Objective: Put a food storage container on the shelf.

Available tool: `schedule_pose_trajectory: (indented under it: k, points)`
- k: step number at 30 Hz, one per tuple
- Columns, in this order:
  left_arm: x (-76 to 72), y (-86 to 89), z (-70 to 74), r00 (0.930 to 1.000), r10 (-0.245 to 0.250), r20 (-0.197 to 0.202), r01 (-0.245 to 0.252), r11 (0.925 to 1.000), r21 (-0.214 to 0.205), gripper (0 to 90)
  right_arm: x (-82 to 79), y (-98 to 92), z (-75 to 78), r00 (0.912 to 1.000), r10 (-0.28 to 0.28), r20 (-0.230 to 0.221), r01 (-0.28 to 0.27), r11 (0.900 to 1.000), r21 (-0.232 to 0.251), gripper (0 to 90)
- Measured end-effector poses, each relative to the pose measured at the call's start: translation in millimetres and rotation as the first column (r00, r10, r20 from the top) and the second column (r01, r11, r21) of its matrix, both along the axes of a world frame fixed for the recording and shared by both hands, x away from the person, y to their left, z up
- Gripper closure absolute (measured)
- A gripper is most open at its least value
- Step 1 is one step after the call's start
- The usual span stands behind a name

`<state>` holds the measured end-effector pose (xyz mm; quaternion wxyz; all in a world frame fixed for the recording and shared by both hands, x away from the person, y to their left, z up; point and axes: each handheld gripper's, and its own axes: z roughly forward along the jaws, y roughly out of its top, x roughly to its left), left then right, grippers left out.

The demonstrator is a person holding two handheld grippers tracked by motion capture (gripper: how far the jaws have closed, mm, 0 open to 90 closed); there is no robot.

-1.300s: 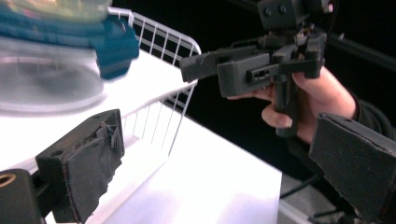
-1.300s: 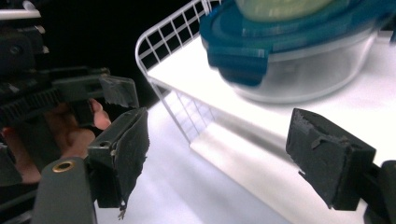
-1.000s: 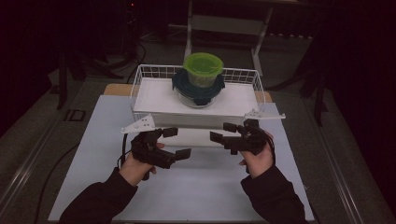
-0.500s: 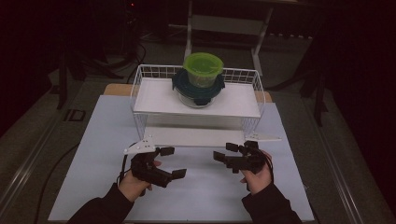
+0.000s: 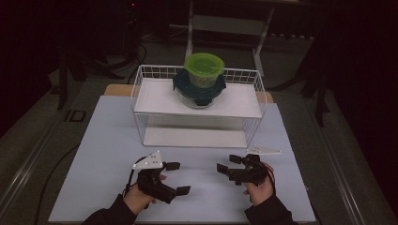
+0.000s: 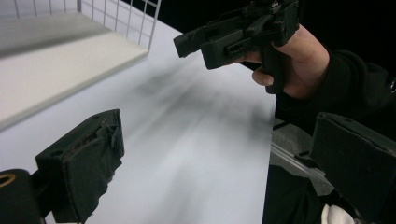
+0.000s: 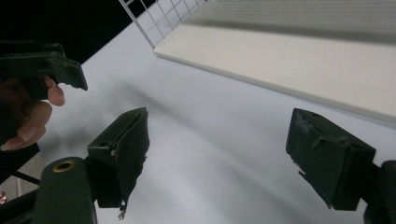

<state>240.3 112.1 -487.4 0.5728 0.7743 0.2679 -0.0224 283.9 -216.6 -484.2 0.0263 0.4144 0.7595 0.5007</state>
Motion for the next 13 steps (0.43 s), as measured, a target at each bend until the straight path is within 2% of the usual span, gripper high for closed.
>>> schedule_pose_trajectory:
  k: [6, 13]
  points:
    - [-2.1, -0.6, -14.0, 0.9999, 0.013, -0.006, -0.013, 0.9994, 0.034, 2.6, -1.3, -1.5, -10.9, 1.0000, -0.002, -0.004, 0.002, 0.9997, -0.025, 20.8]
    - [-1.8, -0.4, -22.6, 0.9997, 0.011, -0.020, -0.010, 0.9986, 0.053, 2.6, 0.8, -4.9, -16.8, 0.9999, -0.015, -0.005, 0.014, 0.9991, -0.041, 20.8]
